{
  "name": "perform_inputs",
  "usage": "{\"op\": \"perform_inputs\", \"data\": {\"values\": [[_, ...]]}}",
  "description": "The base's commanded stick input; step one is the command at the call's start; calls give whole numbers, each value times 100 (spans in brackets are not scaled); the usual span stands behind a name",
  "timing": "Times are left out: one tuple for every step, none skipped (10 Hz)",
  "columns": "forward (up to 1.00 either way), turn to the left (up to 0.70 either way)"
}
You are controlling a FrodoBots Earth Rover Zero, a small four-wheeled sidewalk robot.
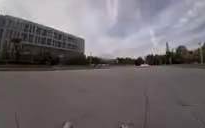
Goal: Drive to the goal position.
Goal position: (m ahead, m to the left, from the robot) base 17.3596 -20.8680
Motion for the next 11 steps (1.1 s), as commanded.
{"op": "perform_inputs", "data": {"values": [[100, 0], [100, 0], [100, 0], [100, 0], [100, 0], [100, 0], [100, 0], [100, 0], [100, 0], [100, 0], [100, 0]]}}
